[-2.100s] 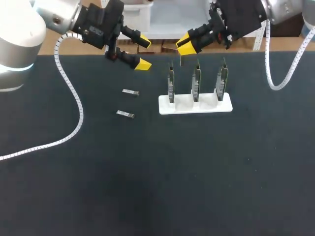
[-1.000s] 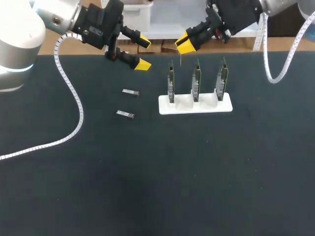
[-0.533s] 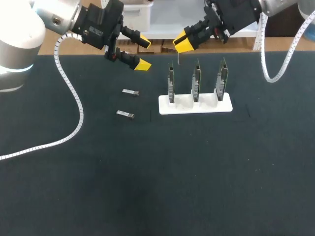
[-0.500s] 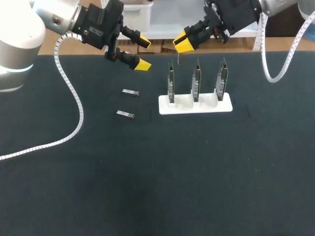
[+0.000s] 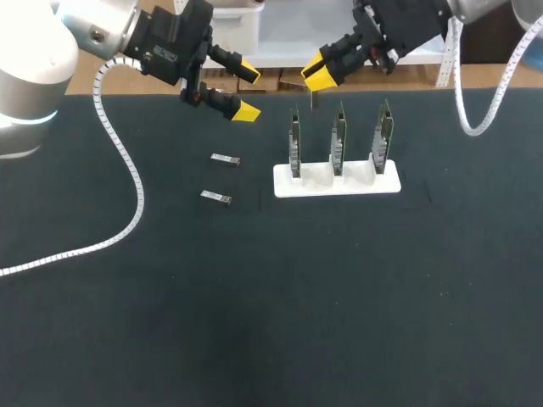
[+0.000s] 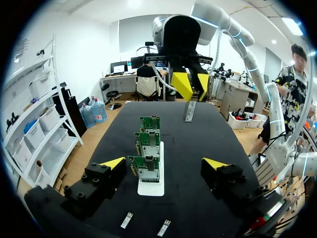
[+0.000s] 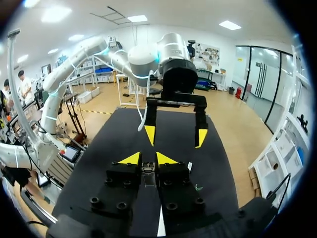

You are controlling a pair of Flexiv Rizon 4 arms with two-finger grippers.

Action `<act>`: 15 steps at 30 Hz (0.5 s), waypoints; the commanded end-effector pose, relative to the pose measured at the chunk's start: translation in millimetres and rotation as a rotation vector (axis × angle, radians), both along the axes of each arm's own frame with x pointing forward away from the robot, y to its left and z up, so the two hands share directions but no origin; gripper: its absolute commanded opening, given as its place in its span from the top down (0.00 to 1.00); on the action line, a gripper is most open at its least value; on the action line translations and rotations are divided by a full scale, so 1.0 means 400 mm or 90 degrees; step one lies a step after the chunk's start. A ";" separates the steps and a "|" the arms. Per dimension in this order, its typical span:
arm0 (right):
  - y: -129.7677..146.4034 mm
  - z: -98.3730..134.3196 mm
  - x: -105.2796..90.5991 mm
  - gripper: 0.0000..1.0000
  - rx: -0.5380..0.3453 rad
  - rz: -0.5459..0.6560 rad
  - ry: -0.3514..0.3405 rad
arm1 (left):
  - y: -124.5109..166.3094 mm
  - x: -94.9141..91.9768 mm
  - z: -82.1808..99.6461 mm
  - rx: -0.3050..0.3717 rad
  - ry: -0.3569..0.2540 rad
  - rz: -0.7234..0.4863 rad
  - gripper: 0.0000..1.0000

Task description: Pick up the optical module with the left hand, and insert it into the network port with the right hand.

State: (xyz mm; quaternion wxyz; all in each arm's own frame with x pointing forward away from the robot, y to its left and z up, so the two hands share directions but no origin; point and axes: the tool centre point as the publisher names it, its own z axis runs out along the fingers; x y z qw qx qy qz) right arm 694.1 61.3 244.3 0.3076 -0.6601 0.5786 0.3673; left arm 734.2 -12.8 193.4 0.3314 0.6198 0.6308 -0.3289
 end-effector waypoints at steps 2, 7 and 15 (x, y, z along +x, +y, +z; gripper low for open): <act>0.009 -0.024 0.008 1.00 -0.013 -0.001 0.014 | -0.002 0.001 0.002 0.004 0.002 0.001 0.00; 0.010 -0.051 0.005 1.00 -0.019 -0.004 0.023 | -0.002 0.001 0.002 0.004 0.002 0.001 0.00; 0.004 -0.071 0.015 1.00 -0.004 -0.020 0.041 | -0.002 0.001 0.002 0.004 0.002 0.001 0.00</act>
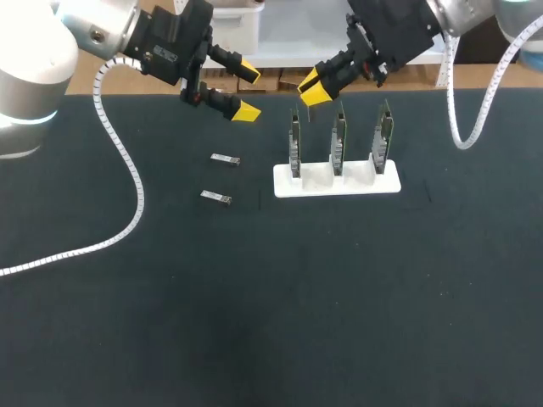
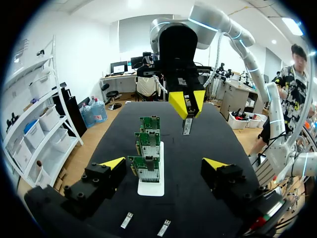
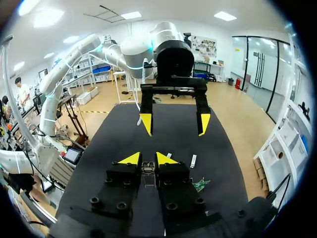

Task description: Pick up the optical module with the left hand, and insert it into the network port with the right hand.

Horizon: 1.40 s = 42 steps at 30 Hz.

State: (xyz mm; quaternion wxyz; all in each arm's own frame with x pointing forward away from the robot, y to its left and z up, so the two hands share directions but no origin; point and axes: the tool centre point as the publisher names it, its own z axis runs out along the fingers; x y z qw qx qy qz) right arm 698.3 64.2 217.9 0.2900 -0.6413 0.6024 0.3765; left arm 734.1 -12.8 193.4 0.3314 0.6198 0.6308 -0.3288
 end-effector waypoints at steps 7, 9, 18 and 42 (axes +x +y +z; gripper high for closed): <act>0.005 -0.004 -0.001 1.00 0.022 0.013 0.001 | -0.002 0.001 0.002 0.004 0.002 0.001 0.00; 0.007 -0.007 0.000 1.00 0.024 0.013 0.004 | -0.002 0.001 0.002 0.004 0.002 0.001 0.00; 0.017 -0.020 0.006 1.00 0.024 0.021 0.009 | -0.002 0.001 0.002 0.004 0.002 0.001 0.00; 0.012 -0.036 0.020 1.00 0.018 0.020 0.014 | -0.002 0.001 0.002 0.004 0.002 0.001 0.00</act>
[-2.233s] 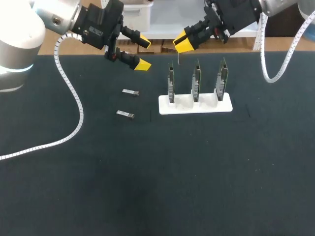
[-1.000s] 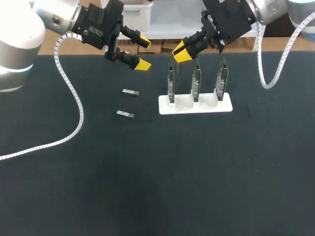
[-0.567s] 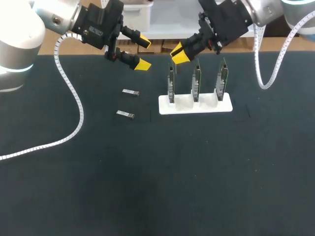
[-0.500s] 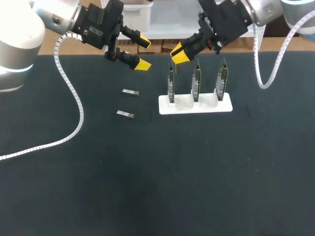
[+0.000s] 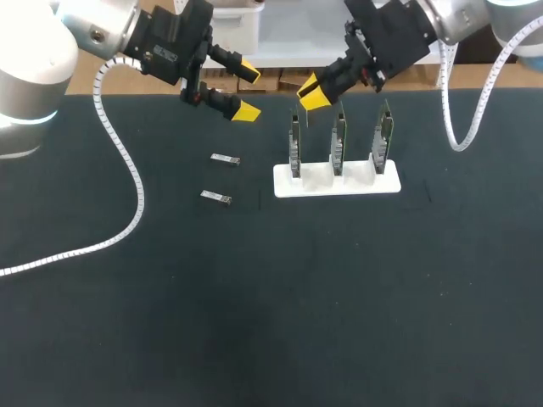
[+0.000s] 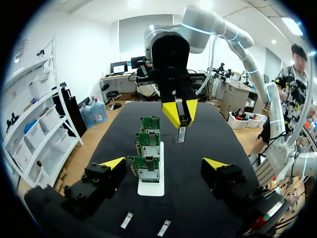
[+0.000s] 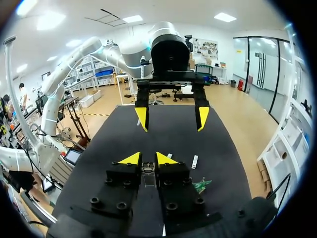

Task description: Pick up the optical module with the left hand, and insert it into the network port with the right hand.

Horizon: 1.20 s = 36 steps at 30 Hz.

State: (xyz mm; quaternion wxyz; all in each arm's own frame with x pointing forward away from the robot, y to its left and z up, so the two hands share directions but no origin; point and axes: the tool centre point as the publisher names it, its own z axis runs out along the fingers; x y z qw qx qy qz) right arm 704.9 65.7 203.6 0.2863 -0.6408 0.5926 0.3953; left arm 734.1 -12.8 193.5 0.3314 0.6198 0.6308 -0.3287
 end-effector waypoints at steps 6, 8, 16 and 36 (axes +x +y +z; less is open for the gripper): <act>0.017 0.016 0.006 1.00 0.008 0.013 -0.018 | -0.002 0.001 0.002 0.004 0.002 0.000 0.00; 0.022 0.010 0.013 1.00 0.007 0.014 -0.017 | -0.002 0.001 0.002 0.004 0.002 0.000 0.00; 0.048 0.004 0.029 1.00 0.003 0.030 -0.018 | -0.002 0.001 0.002 0.004 0.002 0.000 0.00; 0.026 -0.026 0.051 1.00 -0.020 0.012 -0.009 | -0.002 0.001 0.002 0.004 0.002 0.000 0.00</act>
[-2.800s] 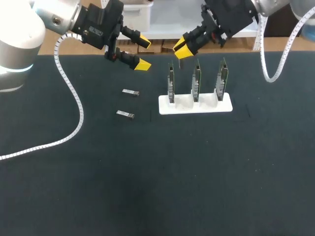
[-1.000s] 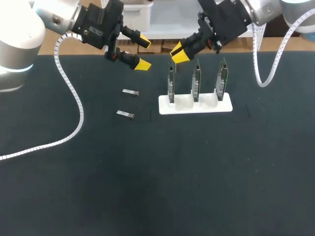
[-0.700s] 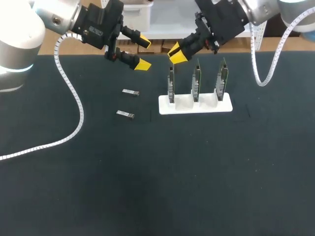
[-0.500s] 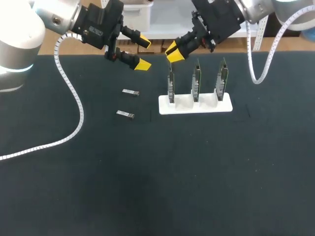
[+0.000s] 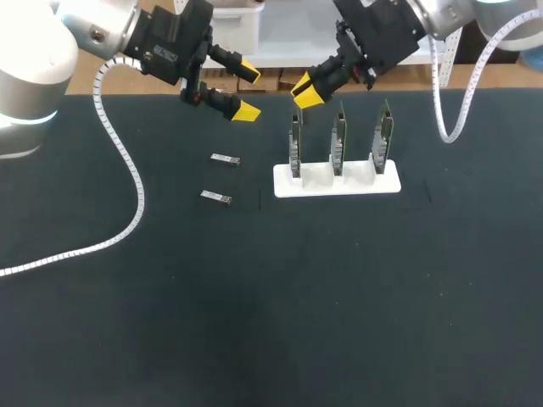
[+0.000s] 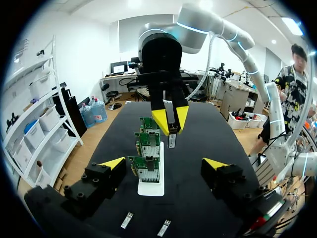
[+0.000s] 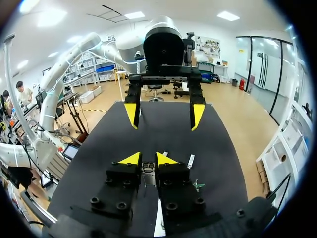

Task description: Pick up the optical module with the left hand, and insert it into the network port with the right hand.

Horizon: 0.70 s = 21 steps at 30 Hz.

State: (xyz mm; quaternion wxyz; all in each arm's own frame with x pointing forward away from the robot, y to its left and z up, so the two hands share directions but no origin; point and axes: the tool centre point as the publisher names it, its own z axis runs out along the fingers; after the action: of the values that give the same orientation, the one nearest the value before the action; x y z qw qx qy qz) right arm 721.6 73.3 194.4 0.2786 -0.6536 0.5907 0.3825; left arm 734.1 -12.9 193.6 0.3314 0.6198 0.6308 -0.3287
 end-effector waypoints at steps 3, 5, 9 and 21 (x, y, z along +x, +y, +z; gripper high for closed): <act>0.008 -0.001 0.010 1.00 0.001 0.002 0.003 | -0.002 0.001 0.002 0.004 0.002 0.001 0.00; 0.010 0.006 0.010 1.00 0.003 0.003 0.001 | -0.002 0.001 0.002 0.004 0.002 0.001 0.00; 0.017 0.011 0.014 1.00 0.006 0.005 -0.004 | -0.002 0.001 0.002 0.004 0.002 0.001 0.00; 0.018 -0.018 0.030 1.00 -0.002 -0.005 0.009 | -0.002 0.001 0.002 0.004 0.002 0.001 0.00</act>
State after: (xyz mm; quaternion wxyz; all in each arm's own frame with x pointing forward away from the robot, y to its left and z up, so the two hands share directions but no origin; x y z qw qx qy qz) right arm 729.9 79.8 188.7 0.2762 -0.6496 0.5967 0.3817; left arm 734.1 -12.9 193.5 0.3314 0.6198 0.6308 -0.3287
